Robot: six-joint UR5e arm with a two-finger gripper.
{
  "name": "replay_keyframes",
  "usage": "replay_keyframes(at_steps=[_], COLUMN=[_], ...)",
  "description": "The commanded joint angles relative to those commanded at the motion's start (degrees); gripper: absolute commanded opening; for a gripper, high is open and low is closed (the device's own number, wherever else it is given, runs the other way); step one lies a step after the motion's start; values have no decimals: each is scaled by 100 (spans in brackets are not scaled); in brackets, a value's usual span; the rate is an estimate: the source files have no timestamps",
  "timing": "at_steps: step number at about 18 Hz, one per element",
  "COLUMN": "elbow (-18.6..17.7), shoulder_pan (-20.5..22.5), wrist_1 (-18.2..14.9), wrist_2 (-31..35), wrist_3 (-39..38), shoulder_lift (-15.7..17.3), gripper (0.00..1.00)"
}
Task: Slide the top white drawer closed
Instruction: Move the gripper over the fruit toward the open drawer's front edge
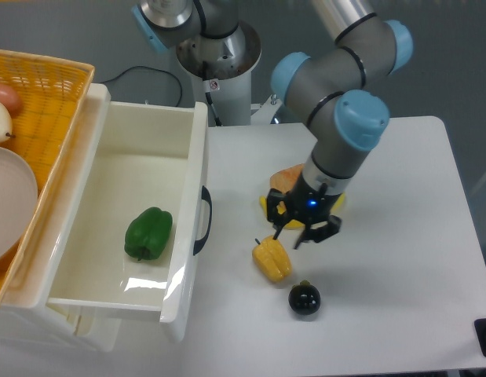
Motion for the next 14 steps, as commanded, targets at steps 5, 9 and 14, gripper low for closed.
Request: replay_keyframes(at_steps=[5,9,14], elbow=[-9,-9,-9], shoulder_pan=[9,53,9], wrist_1=[-378,-475,-449], wrist_2=[-229,-598,-669], wrist_3=[-44,-201,-588], shoulder_lift=[88,167,176], gripper=[29,29,24])
